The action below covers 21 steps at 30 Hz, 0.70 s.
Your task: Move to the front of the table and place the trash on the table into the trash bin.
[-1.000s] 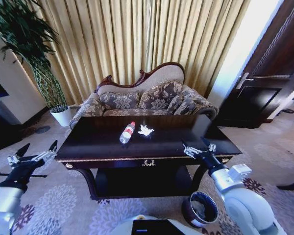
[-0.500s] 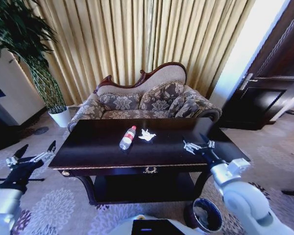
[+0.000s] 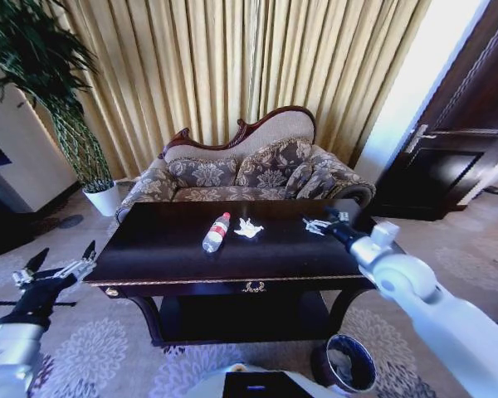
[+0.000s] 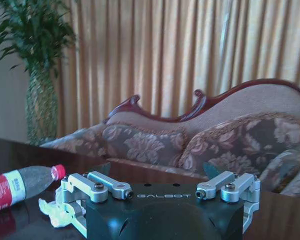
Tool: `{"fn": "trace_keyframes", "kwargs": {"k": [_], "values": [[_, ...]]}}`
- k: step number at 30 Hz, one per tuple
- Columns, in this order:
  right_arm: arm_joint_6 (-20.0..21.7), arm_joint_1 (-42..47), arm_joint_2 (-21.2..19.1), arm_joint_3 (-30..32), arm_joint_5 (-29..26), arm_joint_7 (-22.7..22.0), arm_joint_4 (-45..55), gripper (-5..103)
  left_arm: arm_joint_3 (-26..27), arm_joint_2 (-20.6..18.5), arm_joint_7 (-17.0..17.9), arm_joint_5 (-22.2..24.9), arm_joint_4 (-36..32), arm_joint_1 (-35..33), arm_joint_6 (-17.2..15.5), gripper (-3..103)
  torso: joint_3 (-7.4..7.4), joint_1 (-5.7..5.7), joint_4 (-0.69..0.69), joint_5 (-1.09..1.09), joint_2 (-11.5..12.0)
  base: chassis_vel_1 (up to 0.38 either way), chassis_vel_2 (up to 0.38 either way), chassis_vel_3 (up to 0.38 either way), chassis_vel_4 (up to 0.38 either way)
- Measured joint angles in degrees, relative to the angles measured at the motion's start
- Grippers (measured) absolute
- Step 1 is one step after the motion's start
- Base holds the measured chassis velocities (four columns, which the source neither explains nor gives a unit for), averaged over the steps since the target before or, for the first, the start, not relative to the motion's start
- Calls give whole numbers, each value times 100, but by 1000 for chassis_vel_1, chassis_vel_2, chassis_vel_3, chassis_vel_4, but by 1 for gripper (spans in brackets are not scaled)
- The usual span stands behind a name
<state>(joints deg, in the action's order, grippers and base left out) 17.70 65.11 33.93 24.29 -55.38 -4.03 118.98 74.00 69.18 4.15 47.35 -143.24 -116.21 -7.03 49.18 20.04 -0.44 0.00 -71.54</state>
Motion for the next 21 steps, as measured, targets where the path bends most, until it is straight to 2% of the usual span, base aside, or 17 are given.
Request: {"fn": "trace_keyframes", "kwargs": {"k": [1, 3, 5, 6, 9, 15, 21], "values": [[8, -258, -27, -244, -31, 27, -95, 100, 26, 23, 0, 0, 0, -9, 5, 100, 0, 0, 0, 0, 0, 0, 0, 0, 0], [17, -386, -27, -355, -50, 33, -132, 100, 39, 36, 2, 0, 0, -15, 9, 100, 0, 0, 0, 0, 0, 0, 0, 0, 0], [144, -953, 74, -856, -156, 39, -250, 100, 90, 98, 1, -1, 0, -47, 20, 100, 0, 0, 1, -1, 0, 0, 0, 0, 0], [144, -953, 74, -856, -156, 39, -250, 100, 90, 98, 1, -1, 0, -47, 20, 100, 0, 0, 1, -1, 0, 0, 0, 0, 0], [289, -1550, 353, -1528, -176, 16, -420, 100, 126, 140, 0, 0, 0, -67, 34, 100, 0, 0, 2, -2, 0, 0, 0, 0, 0], [406, -1998, 761, -2295, -86, -163, -647, 100, 163, 203, -1, 8, 0, -64, 46, 100, 0, 1, 1, 0, 0, 0, 0, 0, 0], [466, -2167, 971, -2652, 121, -282, -845, 100, 220, 254, -1, 22, 0, -85, 67, 100, 0, 0, 1, -1, 0, 0, 0, 0, 0]]}}
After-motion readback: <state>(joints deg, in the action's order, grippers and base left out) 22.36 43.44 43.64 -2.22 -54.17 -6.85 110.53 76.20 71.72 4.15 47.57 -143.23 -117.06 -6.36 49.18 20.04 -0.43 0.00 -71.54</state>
